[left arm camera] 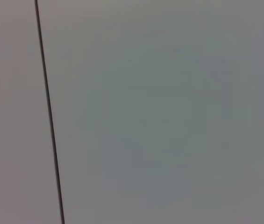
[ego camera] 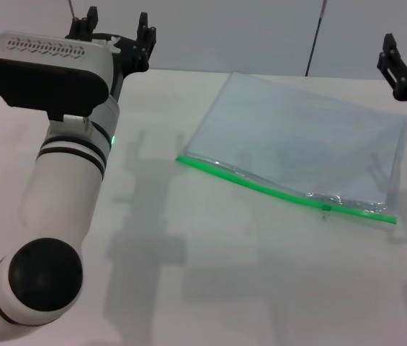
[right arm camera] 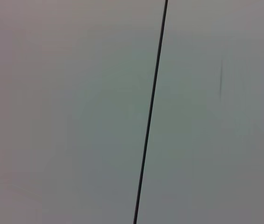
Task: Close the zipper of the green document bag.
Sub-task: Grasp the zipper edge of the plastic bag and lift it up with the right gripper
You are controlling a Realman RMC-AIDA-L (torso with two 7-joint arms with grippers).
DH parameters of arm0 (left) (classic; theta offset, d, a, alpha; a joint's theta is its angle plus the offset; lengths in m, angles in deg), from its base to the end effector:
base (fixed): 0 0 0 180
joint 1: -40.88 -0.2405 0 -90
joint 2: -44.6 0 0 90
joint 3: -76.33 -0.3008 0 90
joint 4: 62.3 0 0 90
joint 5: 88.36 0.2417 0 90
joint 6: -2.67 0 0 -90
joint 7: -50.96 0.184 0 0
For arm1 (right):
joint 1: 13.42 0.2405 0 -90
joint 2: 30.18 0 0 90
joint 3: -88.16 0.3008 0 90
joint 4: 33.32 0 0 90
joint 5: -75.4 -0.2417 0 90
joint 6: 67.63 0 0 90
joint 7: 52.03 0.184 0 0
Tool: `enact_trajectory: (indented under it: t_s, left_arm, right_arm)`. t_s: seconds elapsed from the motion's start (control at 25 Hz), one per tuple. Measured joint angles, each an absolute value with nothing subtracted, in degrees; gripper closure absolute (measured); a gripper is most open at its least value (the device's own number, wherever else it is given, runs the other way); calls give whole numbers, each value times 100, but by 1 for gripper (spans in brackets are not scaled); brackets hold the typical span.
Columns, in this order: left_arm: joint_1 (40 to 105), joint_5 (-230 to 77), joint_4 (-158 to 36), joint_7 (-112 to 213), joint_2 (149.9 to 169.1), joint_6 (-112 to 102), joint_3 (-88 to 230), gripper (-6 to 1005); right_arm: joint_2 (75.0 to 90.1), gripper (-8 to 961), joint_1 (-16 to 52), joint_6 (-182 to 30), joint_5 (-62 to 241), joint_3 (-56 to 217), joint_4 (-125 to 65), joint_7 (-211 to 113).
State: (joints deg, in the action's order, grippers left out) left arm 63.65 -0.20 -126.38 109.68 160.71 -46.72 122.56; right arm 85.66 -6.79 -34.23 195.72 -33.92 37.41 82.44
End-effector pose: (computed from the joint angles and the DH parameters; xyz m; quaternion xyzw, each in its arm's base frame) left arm -0.2057 0.4442 -0.0734 -0.6709 -0.2232 -0.2559 0.6592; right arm 0.2413 0.4075 -0.0462 -0.7087 0.1723 0.2477 0.6377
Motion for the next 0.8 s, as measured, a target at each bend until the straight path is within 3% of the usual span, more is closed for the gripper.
enact_trajectory:
  t_s: [0.8]
  left_arm:
    - [6465,-20,-12657,11115,16071,-4686,12274,254]
  right_arm:
    - [8535,133,-779,-3784,19552,-3350,3941,8244]
